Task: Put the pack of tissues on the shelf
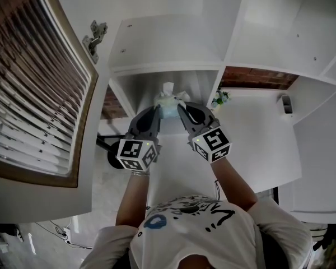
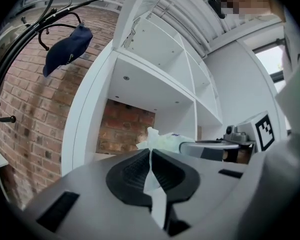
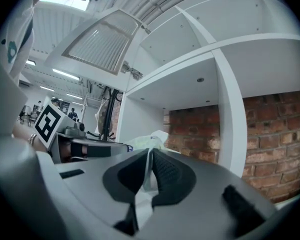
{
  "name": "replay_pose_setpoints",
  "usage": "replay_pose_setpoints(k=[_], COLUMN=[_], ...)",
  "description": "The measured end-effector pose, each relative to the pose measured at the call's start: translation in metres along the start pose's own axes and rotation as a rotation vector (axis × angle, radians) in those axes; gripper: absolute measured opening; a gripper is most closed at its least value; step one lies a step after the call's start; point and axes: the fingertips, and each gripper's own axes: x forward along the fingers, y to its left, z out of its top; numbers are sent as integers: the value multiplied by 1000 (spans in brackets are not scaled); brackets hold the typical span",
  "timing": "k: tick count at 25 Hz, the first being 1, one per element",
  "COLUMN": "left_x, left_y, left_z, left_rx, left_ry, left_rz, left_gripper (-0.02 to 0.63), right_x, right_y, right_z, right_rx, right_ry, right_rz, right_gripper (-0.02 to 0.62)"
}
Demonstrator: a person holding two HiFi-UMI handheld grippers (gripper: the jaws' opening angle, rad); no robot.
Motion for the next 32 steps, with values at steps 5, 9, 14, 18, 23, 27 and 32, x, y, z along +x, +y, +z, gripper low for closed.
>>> replay_pose_setpoints(k=[5,9,14,18,23,27,32], left_x=[7,12,18,23,22,23,29], left_y=[5,8,11,13,21,30,37], left_z=[-3,-8,-14,-19,-19,-24,-26], left_rx=[5,-3,31,22,23,23,0], left_ry=[24,50,87,107,107,122,111], left_rz=[10,23,50,61,115,152,164], left_gripper=[20,20,20,21,79,133,133], right_x=[9,16,23,31,38,40,43], right_y=[-7,-11,-15,-21,-26,-34,-43], right_z=[-8,-18,-31,-37,-39,-41,-44], right_rx=[12,18,41,62,52,71,95], right_ry=[30,83,142,184,233,249,260], right_rz=[-14,-31,-56,-86,-120,-168,-203], right_gripper=[29,29,29,30,31,84,137])
